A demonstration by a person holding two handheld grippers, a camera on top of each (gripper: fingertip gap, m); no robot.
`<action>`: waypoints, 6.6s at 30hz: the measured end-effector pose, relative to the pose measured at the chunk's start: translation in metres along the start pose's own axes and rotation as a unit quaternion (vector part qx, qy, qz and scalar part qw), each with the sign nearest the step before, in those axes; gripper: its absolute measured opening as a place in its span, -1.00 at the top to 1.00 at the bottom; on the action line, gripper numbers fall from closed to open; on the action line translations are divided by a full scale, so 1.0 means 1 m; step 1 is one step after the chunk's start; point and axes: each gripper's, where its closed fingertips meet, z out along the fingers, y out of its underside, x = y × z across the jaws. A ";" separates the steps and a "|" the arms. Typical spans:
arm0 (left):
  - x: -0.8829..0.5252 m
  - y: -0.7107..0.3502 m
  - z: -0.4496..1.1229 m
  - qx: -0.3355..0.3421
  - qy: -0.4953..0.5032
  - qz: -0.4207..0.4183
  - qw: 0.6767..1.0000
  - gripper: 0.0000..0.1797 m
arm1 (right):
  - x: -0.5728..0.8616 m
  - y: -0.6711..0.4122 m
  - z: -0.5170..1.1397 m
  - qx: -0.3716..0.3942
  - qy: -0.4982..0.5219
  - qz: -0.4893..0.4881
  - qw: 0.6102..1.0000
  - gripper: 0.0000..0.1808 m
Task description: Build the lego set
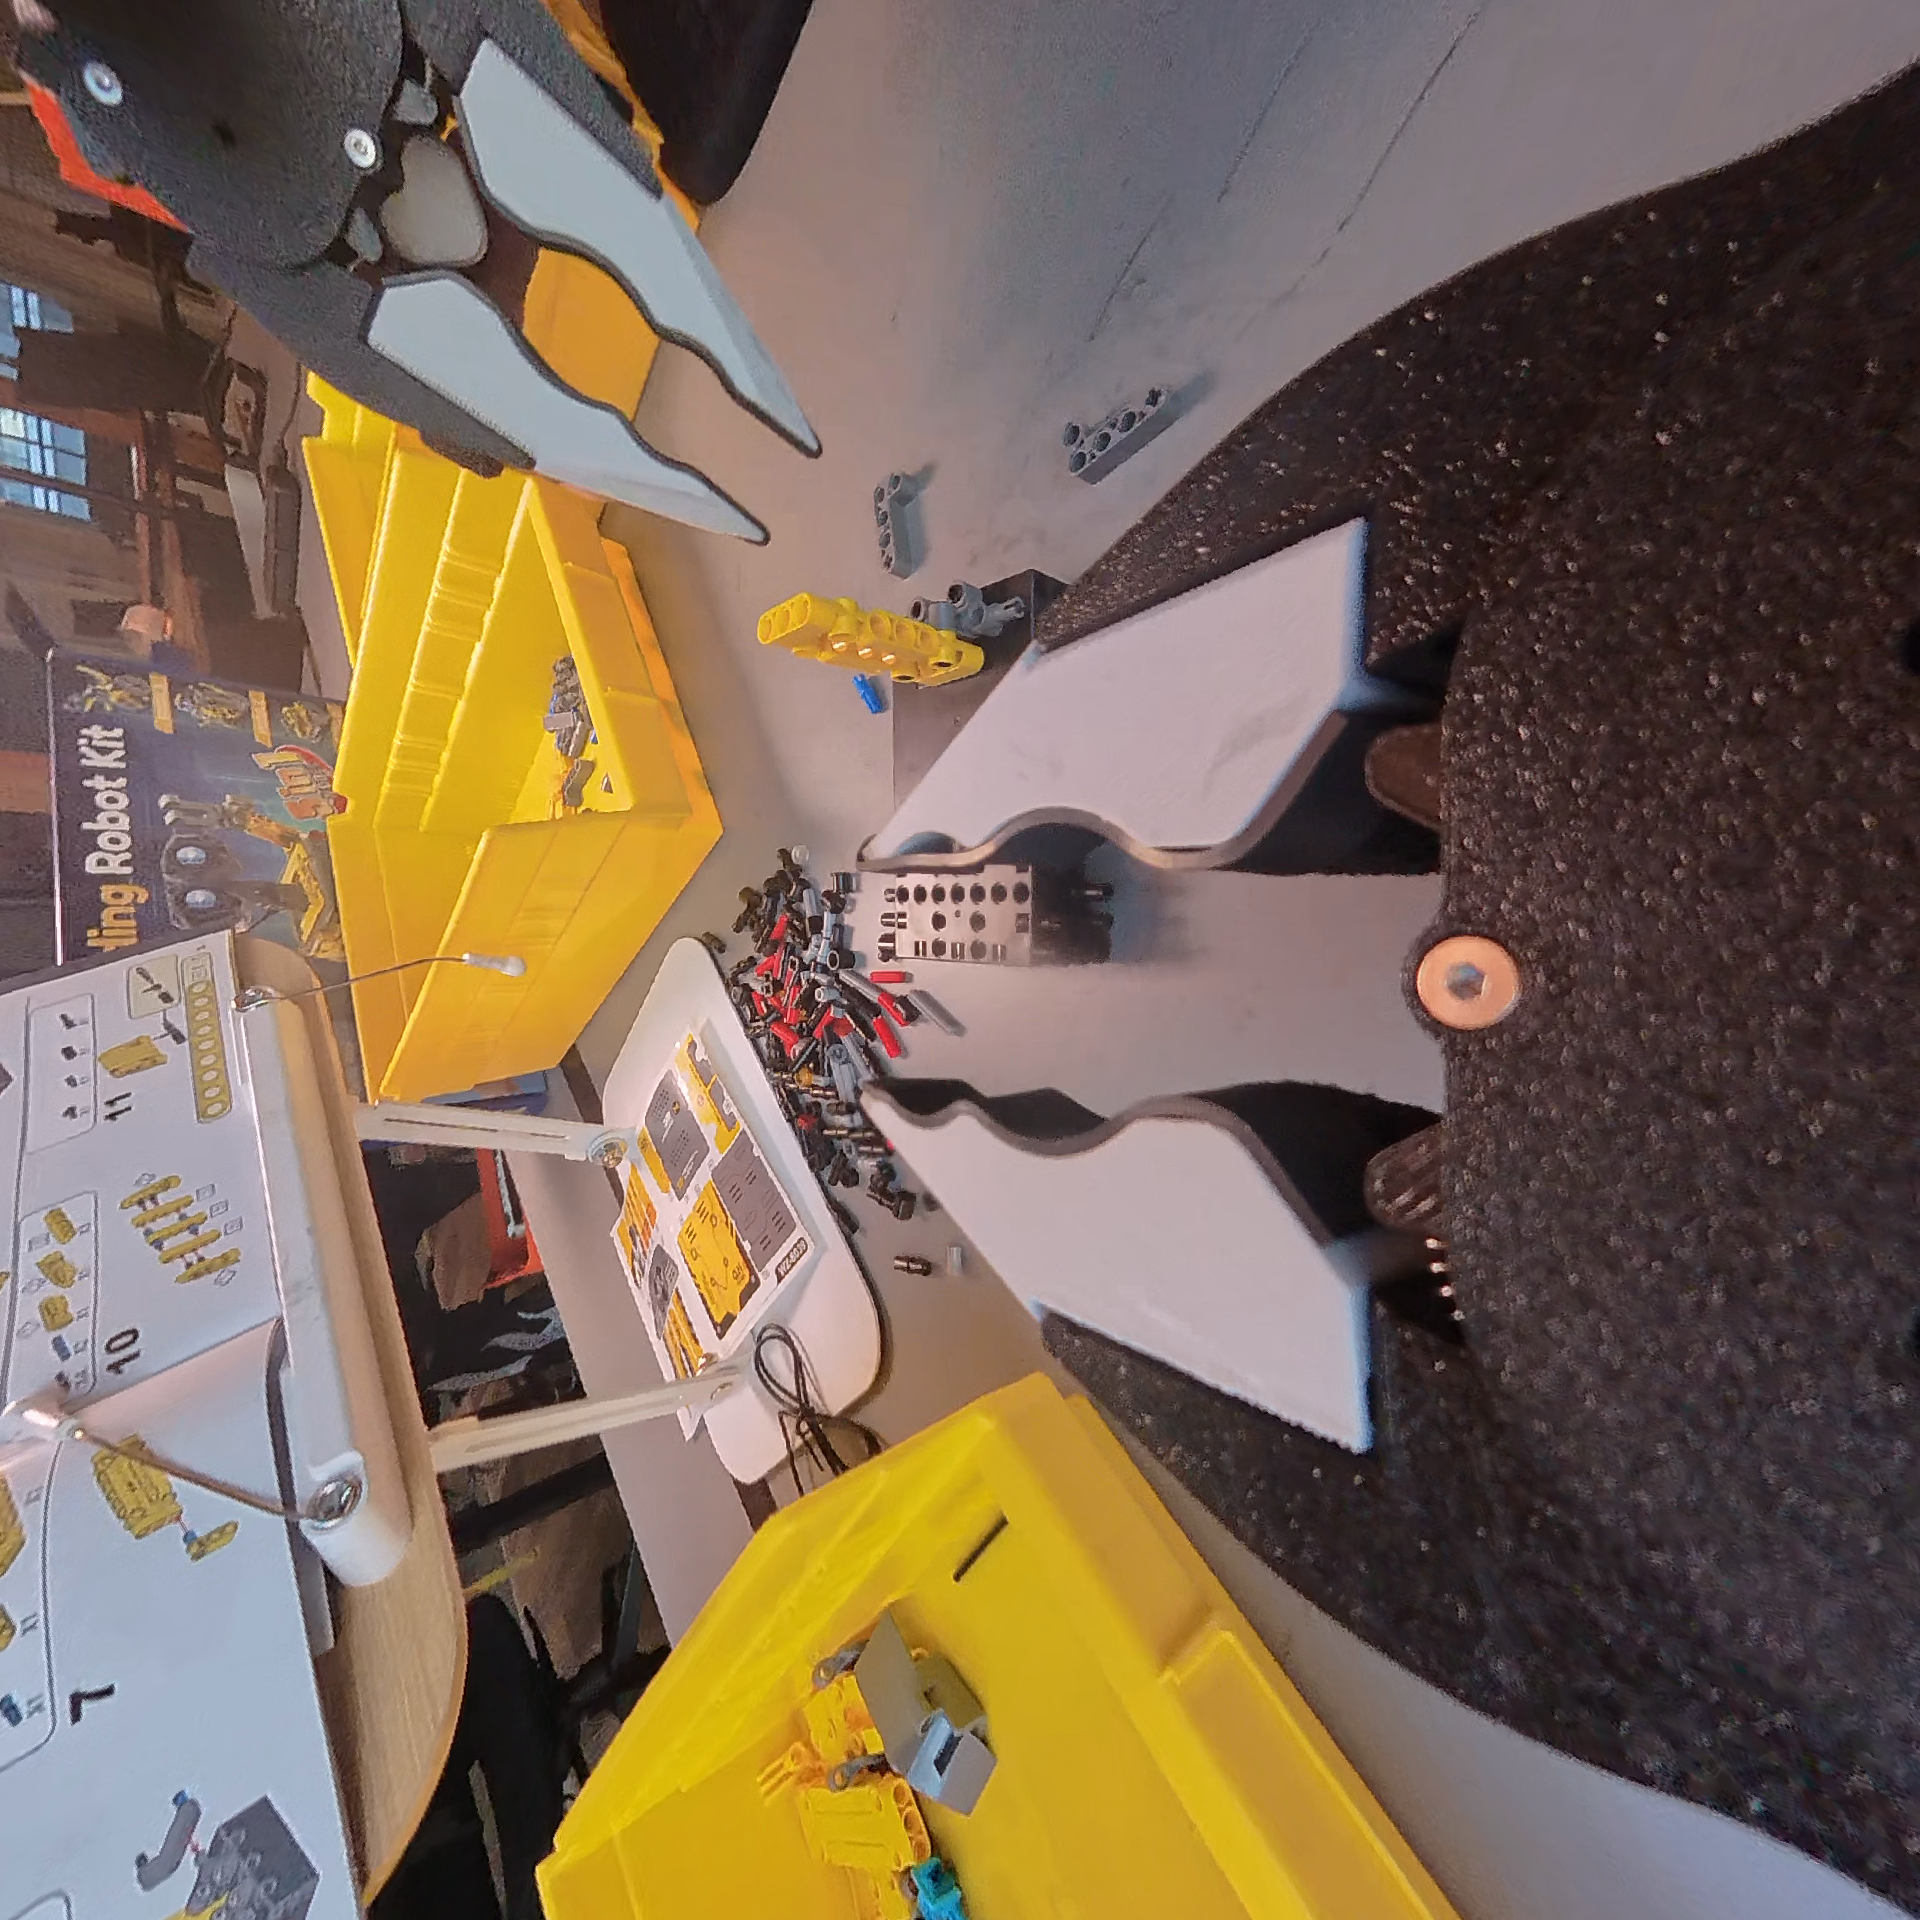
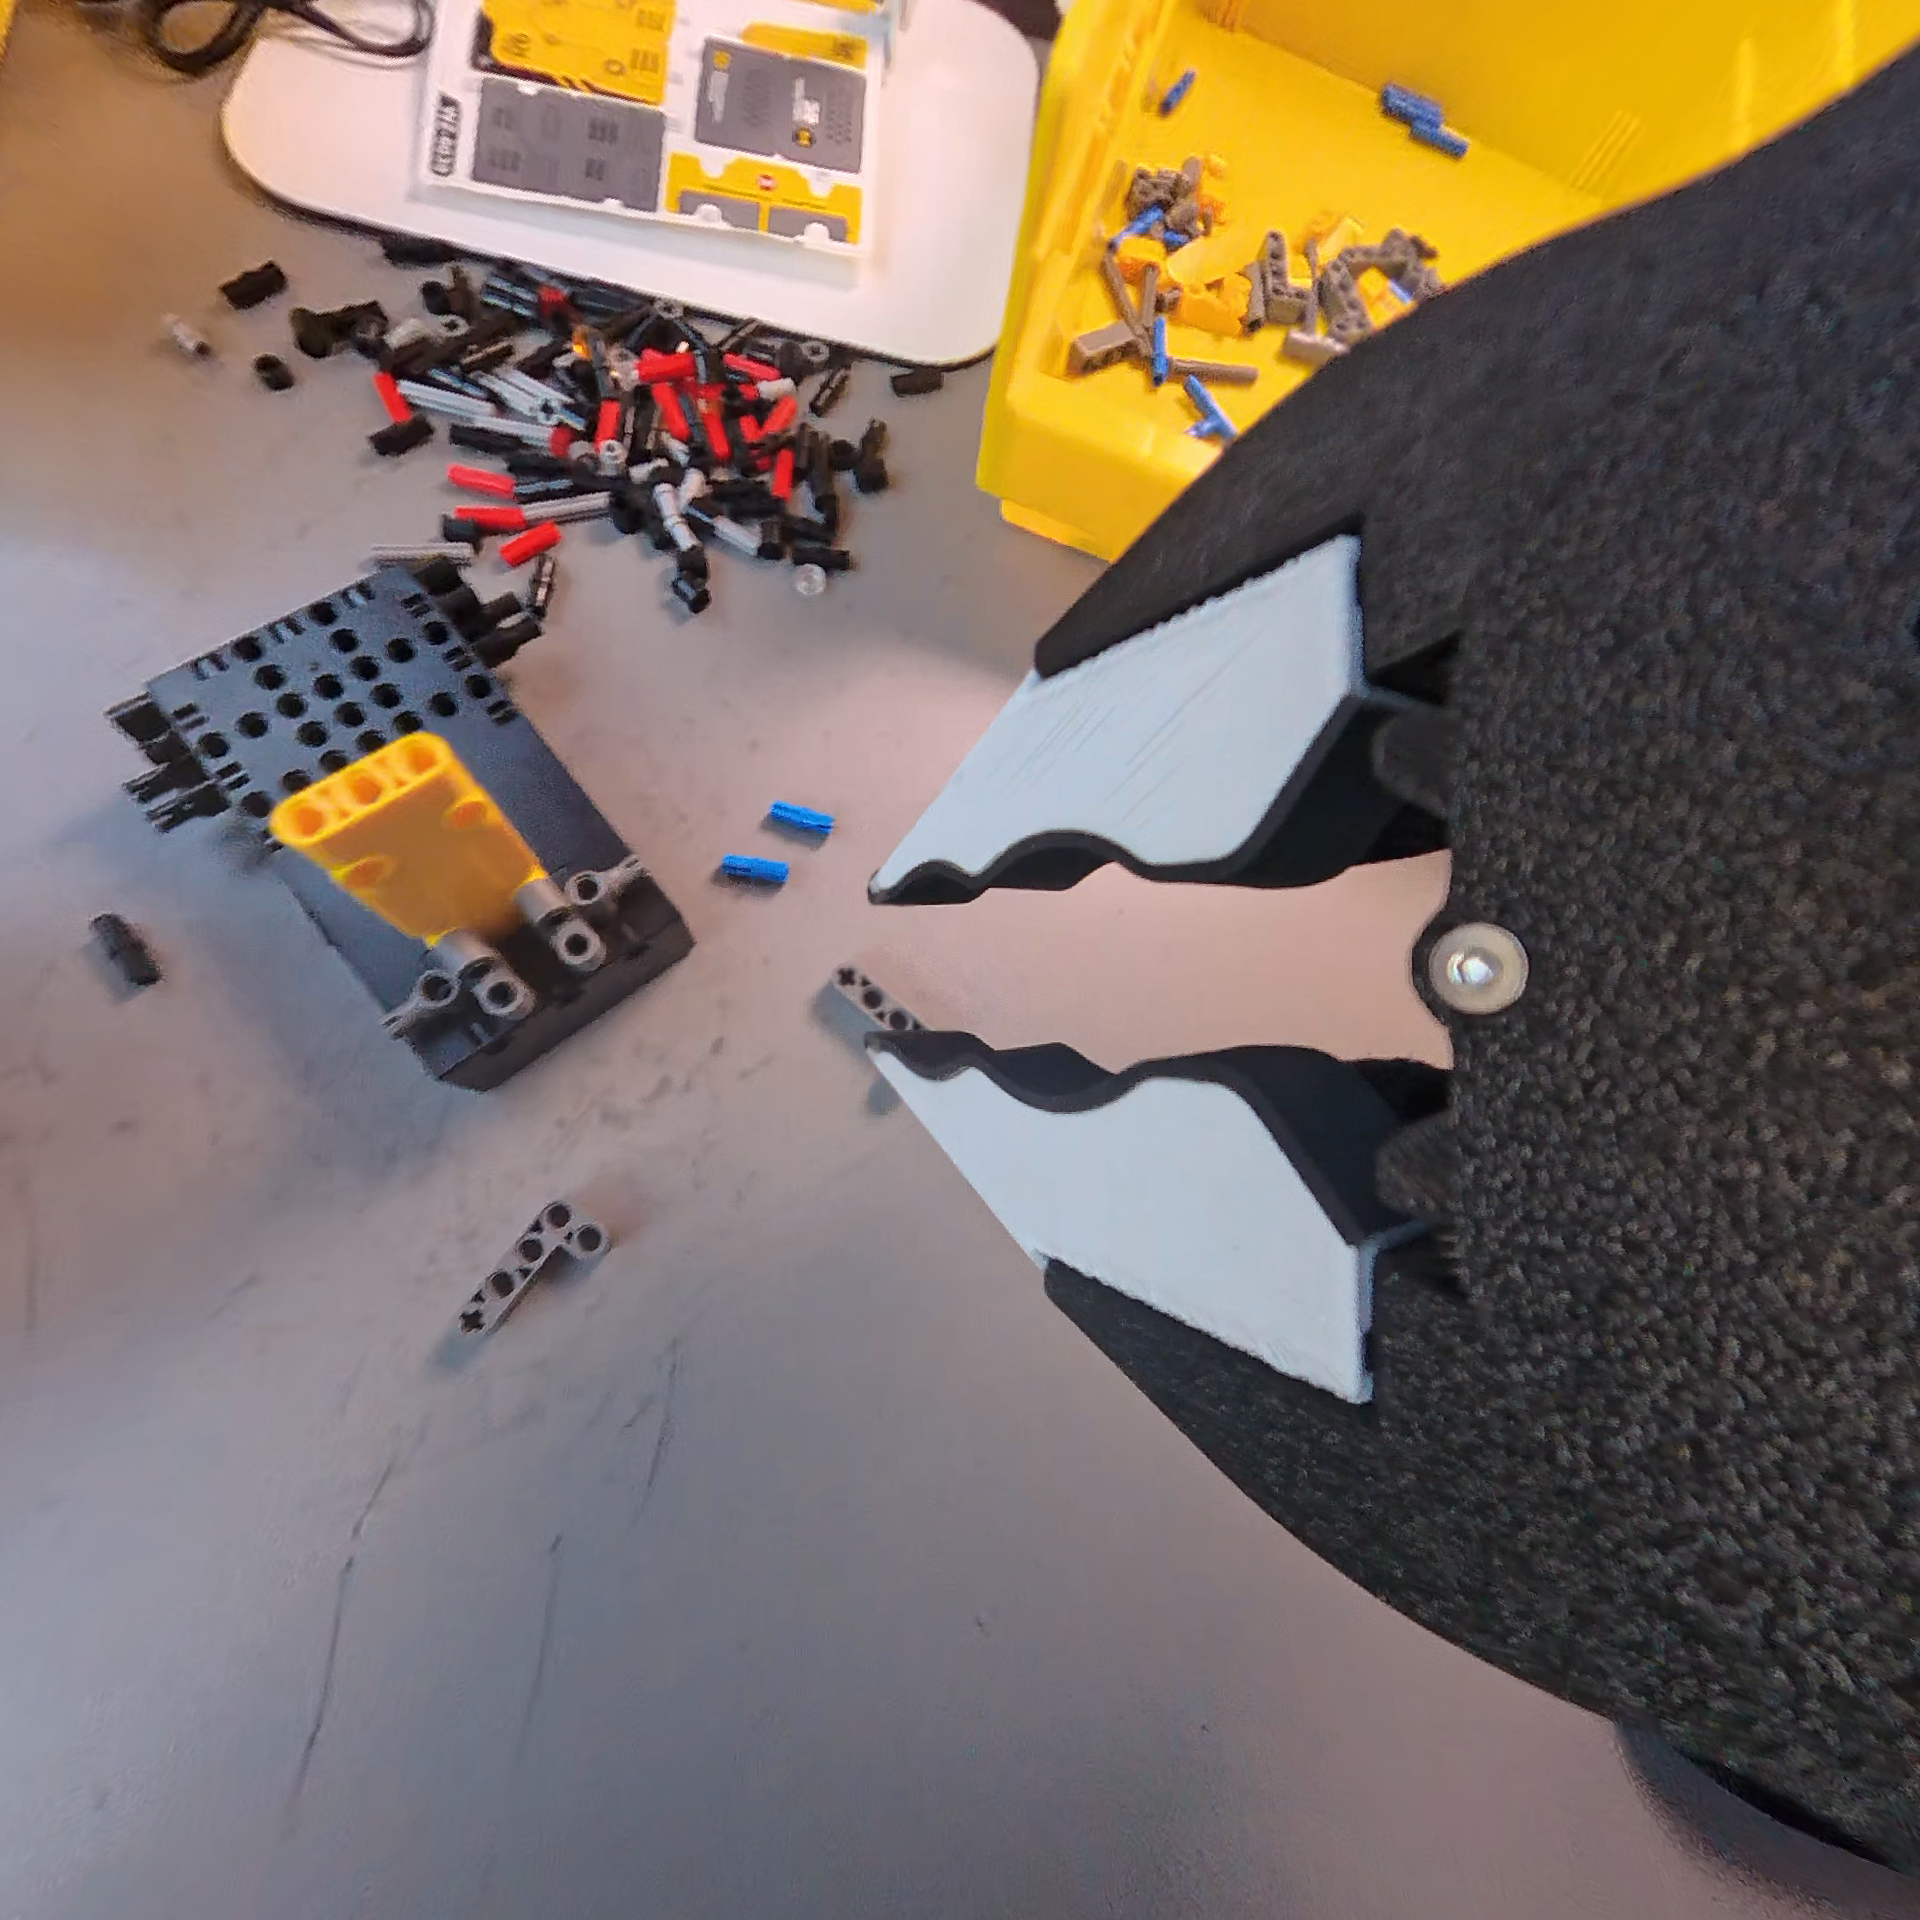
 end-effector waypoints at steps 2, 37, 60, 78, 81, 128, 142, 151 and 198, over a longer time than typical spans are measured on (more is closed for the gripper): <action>0.006 0.005 0.003 -0.011 0.015 0.008 1.000 0.57 | 0.001 0.011 0.005 0.001 -0.004 0.023 1.000 0.76; 0.022 0.036 0.022 -0.105 0.054 0.049 0.992 0.56 | 0.017 -0.058 0.050 0.221 0.015 0.072 0.972 0.70; 0.078 0.027 0.044 -0.140 0.236 0.078 0.959 0.92 | 0.010 -0.059 0.043 0.270 0.005 0.067 0.960 0.81; 0.033 -0.033 0.019 0.068 0.146 0.005 0.987 0.59 | 0.044 -0.063 -0.001 0.387 0.050 0.135 0.911 0.74; -0.020 -0.055 0.002 0.142 0.022 -0.035 0.989 0.47 | 0.059 -0.063 -0.012 0.415 0.082 0.163 0.891 0.69; -0.048 -0.020 0.011 0.063 -0.051 -0.044 0.996 0.48 | 0.076 -0.035 0.009 0.344 0.126 0.181 0.913 0.84; -0.040 -0.015 0.016 0.048 -0.038 -0.029 0.998 0.49 | 0.071 -0.016 0.021 0.276 0.103 0.169 0.941 0.86; -0.012 -0.014 0.022 0.031 0.022 0.010 0.999 0.49 | 0.034 0.002 0.030 0.203 -0.003 0.141 0.969 0.81; 0.055 0.009 0.008 -0.041 0.226 0.113 0.967 0.72 | -0.036 0.020 0.028 0.103 -0.138 0.072 0.982 0.94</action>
